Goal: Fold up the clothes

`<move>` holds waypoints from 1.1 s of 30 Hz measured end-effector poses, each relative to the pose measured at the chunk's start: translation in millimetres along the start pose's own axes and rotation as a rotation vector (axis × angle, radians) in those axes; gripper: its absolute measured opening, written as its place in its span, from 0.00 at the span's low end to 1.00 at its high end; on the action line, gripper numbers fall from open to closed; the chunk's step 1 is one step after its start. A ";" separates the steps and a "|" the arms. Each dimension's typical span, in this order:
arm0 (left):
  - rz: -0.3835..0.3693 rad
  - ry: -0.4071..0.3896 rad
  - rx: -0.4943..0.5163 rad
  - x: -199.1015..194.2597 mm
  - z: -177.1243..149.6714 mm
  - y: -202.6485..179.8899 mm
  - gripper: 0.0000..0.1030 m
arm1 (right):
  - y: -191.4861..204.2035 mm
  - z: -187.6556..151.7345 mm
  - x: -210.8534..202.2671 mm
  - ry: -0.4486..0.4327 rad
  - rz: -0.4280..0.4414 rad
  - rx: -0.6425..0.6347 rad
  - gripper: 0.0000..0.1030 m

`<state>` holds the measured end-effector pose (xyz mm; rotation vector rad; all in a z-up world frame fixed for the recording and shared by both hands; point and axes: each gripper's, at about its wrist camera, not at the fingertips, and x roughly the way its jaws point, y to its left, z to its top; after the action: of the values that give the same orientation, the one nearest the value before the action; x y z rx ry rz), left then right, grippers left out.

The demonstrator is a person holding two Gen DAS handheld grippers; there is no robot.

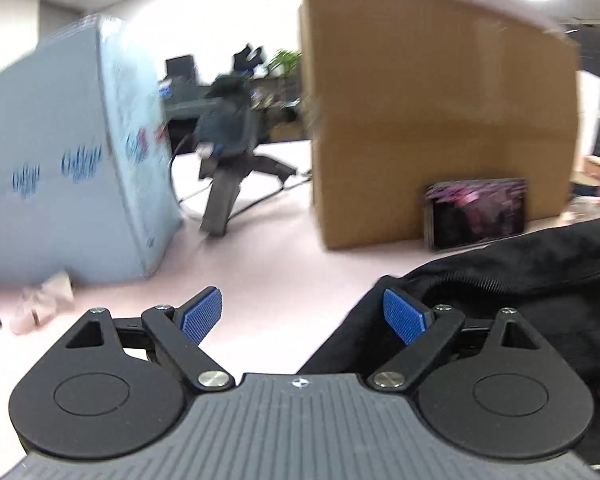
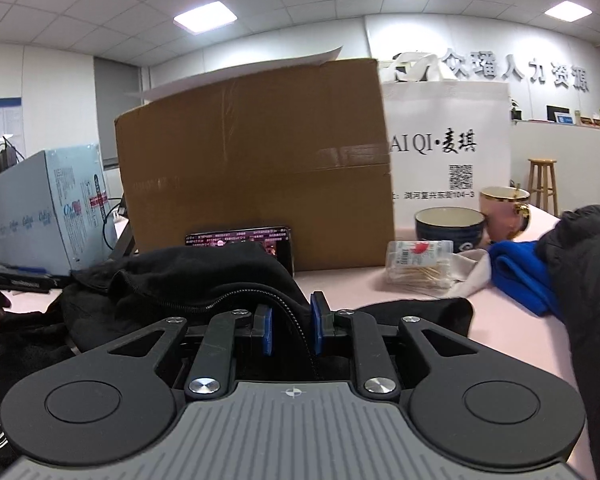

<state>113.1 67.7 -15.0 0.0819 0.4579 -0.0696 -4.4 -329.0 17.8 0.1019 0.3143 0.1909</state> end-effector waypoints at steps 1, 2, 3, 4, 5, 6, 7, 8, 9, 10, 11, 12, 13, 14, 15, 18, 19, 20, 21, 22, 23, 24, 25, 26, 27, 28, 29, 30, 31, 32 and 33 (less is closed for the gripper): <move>0.007 0.004 -0.013 3.4 -1.1 4.4 0.86 | -0.5 -4.2 5.9 0.017 -0.007 -0.003 0.16; 0.015 0.009 -0.040 7.9 -3.0 10.3 0.87 | -2.6 -8.2 11.3 0.042 -0.007 0.007 0.16; 0.021 0.014 -0.068 12.1 -3.9 16.4 0.87 | -7.0 -11.3 17.5 0.077 -0.001 0.032 0.16; 0.031 0.020 -0.107 15.2 -2.8 24.6 0.86 | -11.3 -11.4 20.5 0.095 0.007 0.057 0.16; 0.048 0.021 -0.155 15.9 -2.4 34.2 0.85 | -13.7 -11.2 20.3 0.092 0.009 0.069 0.18; 0.061 0.013 -0.179 14.1 -2.8 39.9 0.85 | -15.6 -11.5 19.6 0.089 0.011 0.079 0.18; 0.075 0.003 -0.203 10.5 -3.0 45.7 0.85 | -16.5 -11.8 18.9 0.086 0.012 0.085 0.18; 0.082 -0.017 -0.215 3.4 -2.9 50.2 0.85 | -16.0 -12.1 18.5 0.086 0.011 0.085 0.18; 0.072 -0.038 -0.205 -3.3 -2.5 51.1 0.85 | -15.4 -12.4 18.2 0.086 0.011 0.083 0.18; 0.059 -0.060 -0.175 -10.7 -1.8 49.1 0.85 | -14.9 -12.7 17.9 0.087 0.011 0.082 0.19; 0.046 -0.090 -0.117 -23.2 -1.5 42.2 0.85 | -14.6 -12.9 17.6 0.088 0.011 0.082 0.19; 0.039 -0.113 -0.066 -32.4 -1.1 35.8 0.85 | -15.0 -13.2 17.1 0.087 0.012 0.085 0.19; 0.043 -0.121 -0.017 -37.4 -1.7 29.3 0.85 | -15.6 -13.6 16.6 0.086 0.013 0.088 0.20; 0.050 -0.125 0.048 -46.1 -4.1 21.3 0.85 | -16.2 -14.1 16.1 0.085 0.015 0.092 0.21; 0.055 -0.127 0.096 -52.6 -6.1 15.3 0.85 | -17.3 -14.5 15.8 0.085 0.017 0.096 0.21; 0.045 -0.097 0.140 -65.3 -16.0 10.5 0.85 | -18.8 -14.1 18.4 0.089 0.023 0.098 0.23; 0.038 -0.078 0.149 -65.8 -19.1 9.0 0.85 | -19.1 -14.2 18.3 0.089 0.025 0.099 0.23; 0.031 -0.059 0.158 -66.3 -22.2 7.6 0.85 | -19.3 -14.2 18.3 0.090 0.026 0.100 0.24; 0.024 -0.039 0.167 -66.8 -25.3 6.1 0.85 | -19.4 -14.1 18.4 0.090 0.027 0.102 0.24; 0.018 -0.018 0.180 -66.4 -28.8 3.8 0.85 | -19.5 -14.1 18.4 0.089 0.027 0.103 0.24; 0.015 0.001 0.196 -64.3 -31.9 0.9 0.84 | -19.3 -14.1 18.2 0.089 0.027 0.103 0.24; 0.016 0.008 0.201 -61.9 -33.6 -0.2 0.83 | -19.2 -14.0 18.1 0.089 0.026 0.104 0.24; 0.016 0.014 0.206 -59.5 -35.2 -1.2 0.82 | -19.2 -14.0 17.8 0.088 0.026 0.105 0.24; 0.017 0.019 0.210 -57.8 -36.5 -2.2 0.82 | -19.3 -14.0 17.5 0.087 0.025 0.107 0.24; 0.020 0.022 0.212 -57.0 -37.2 -3.0 0.82 | -19.5 -14.1 17.3 0.087 0.026 0.110 0.24; 0.023 0.027 0.217 -55.8 -38.1 -3.8 0.82 | -20.0 -14.2 17.4 0.088 0.027 0.112 0.24; 0.026 0.033 0.223 -54.7 -39.1 -4.5 0.83 | -20.2 -14.1 17.7 0.090 0.028 0.114 0.24; 0.029 0.037 0.227 -53.6 -39.8 -5.2 0.83 | -20.2 -14.1 17.7 0.091 0.029 0.114 0.24; 0.033 0.041 0.230 -52.6 -40.0 -5.8 0.82 | -20.1 -14.1 17.8 0.092 0.029 0.114 0.24; 0.039 0.044 0.232 -51.7 -40.1 -6.3 0.82 | -20.1 -14.2 17.8 0.092 0.029 0.115 0.24; 0.047 0.046 0.232 -51.1 -40.0 -6.1 0.82 | -20.2 -14.1 17.8 0.092 0.029 0.115 0.24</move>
<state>49.3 67.9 -28.4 0.3224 0.4927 -0.0747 11.2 -344.1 -3.4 0.2119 0.4157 0.2070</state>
